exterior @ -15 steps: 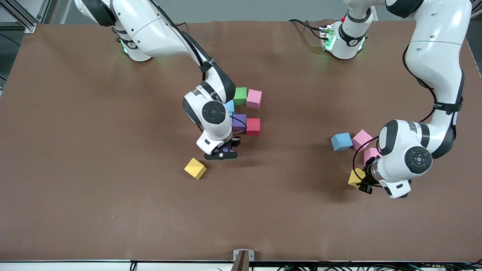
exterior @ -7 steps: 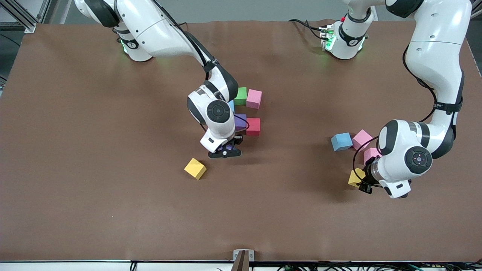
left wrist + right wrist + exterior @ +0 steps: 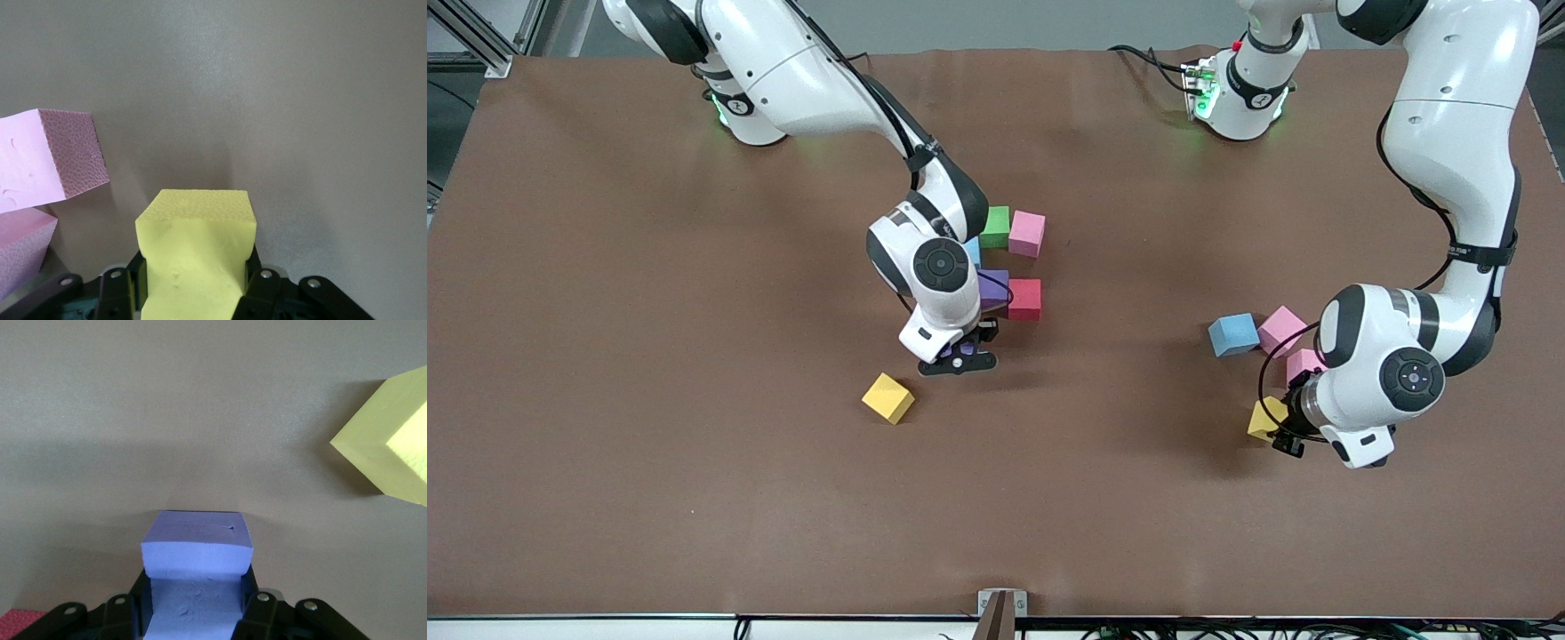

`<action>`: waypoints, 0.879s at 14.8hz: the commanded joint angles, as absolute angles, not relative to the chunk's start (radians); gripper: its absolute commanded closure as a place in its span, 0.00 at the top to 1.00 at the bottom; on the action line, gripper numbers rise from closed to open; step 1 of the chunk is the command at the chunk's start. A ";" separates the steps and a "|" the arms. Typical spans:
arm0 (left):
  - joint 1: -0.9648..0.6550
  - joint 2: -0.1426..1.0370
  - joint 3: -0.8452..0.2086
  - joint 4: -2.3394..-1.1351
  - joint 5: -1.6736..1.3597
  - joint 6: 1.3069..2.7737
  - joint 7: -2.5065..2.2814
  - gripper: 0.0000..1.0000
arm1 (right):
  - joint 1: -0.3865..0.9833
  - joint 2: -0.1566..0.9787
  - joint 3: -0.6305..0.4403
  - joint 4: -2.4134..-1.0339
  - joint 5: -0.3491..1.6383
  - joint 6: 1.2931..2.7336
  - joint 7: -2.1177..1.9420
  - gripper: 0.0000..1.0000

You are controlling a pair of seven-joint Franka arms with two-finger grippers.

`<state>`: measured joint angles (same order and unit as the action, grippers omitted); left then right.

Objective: Arrange 11 blocks into digit 3

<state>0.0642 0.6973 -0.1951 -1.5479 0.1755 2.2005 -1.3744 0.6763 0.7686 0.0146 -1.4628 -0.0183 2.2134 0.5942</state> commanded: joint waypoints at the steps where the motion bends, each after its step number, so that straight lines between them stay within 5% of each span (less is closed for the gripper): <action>1: 0.063 0.701 -0.196 -1.540 0.193 2.197 -1.373 0.31 | 0.672 0.765 0.017 -1.471 -0.026 2.212 0.575 0.03; 11: 0.063 0.706 -0.196 -1.540 0.193 2.197 -1.373 0.31 | 0.680 0.765 0.017 -1.491 -0.026 2.212 0.572 0.08; 12: 0.063 0.706 -0.196 -1.540 0.193 2.198 -1.373 0.31 | 0.675 0.765 0.017 -1.490 -0.026 2.212 0.571 0.19; 13: 0.063 0.706 -0.196 -1.540 0.193 2.198 -1.373 0.31 | 0.672 0.765 0.017 -1.488 -0.026 2.212 0.563 0.77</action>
